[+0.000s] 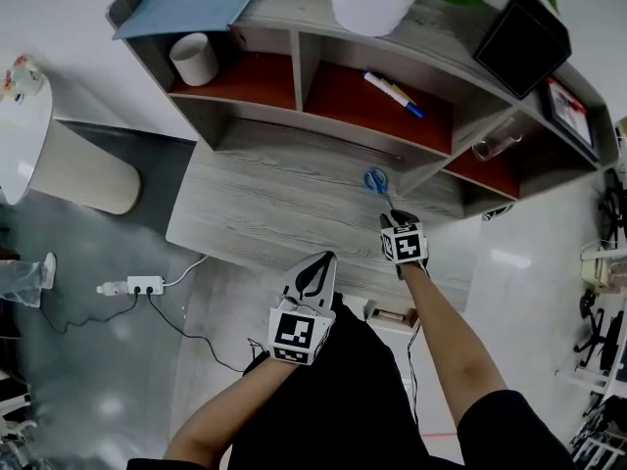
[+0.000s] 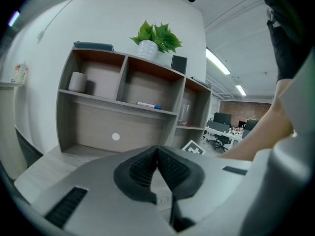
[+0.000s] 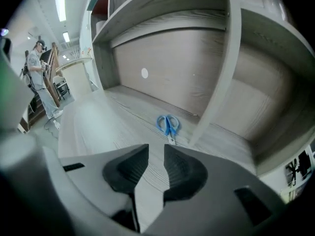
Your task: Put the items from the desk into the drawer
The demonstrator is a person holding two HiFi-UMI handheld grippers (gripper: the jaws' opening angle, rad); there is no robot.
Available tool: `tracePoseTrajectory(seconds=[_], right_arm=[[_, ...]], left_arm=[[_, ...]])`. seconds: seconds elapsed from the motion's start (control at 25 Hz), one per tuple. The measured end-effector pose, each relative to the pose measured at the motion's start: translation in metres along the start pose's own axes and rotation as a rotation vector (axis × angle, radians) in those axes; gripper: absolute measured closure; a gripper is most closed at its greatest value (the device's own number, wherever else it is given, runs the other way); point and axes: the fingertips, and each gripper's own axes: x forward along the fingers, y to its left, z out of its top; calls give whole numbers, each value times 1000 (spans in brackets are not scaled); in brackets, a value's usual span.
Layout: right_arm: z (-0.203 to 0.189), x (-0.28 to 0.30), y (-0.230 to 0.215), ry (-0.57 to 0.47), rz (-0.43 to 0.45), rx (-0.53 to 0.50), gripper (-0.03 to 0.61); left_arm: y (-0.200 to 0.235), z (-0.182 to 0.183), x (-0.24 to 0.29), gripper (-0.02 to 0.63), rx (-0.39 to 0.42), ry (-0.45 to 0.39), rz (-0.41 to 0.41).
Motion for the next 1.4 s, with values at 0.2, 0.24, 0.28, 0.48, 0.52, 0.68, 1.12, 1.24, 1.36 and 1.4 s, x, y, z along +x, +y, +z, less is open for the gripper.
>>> tracePoseTrajectory(seconds=[0.2, 0.24, 0.28, 0.48, 0.52, 0.68, 1.12, 1.24, 1.36, 1.4], right_arm=[[-3, 26, -23, 37, -25, -30, 483], [-4, 30, -28, 44, -29, -28, 483], [-5, 34, -33, 50, -35, -22, 483], [-12, 53, -37, 77, -15, -24, 483], [-14, 57, -38, 86, -10, -26, 483], [-22, 65, -43, 92, 5, 25, 484], [-42, 40, -25, 70, 36, 29, 527], [-44, 25, -21, 38, 33, 53, 548], [-50, 14, -15, 27, 34, 57, 555], [-53, 11, -14, 28, 35, 60, 555]], left_arm=[[4, 1, 8, 609, -12, 2, 32], [4, 0, 10, 609, -17, 5, 37], [4, -2, 12, 609, -21, 10, 42], [3, -16, 14, 609, -23, 58, 57], [4, -17, 14, 609, -22, 64, 61], [5, -21, 17, 609, -29, 82, 72], [-11, -25, 18, 609, -17, 97, 31], [-16, -25, 17, 609, -16, 95, 8], [-22, -29, 17, 609, -18, 99, -16], [-25, -30, 16, 609, -17, 101, -25]])
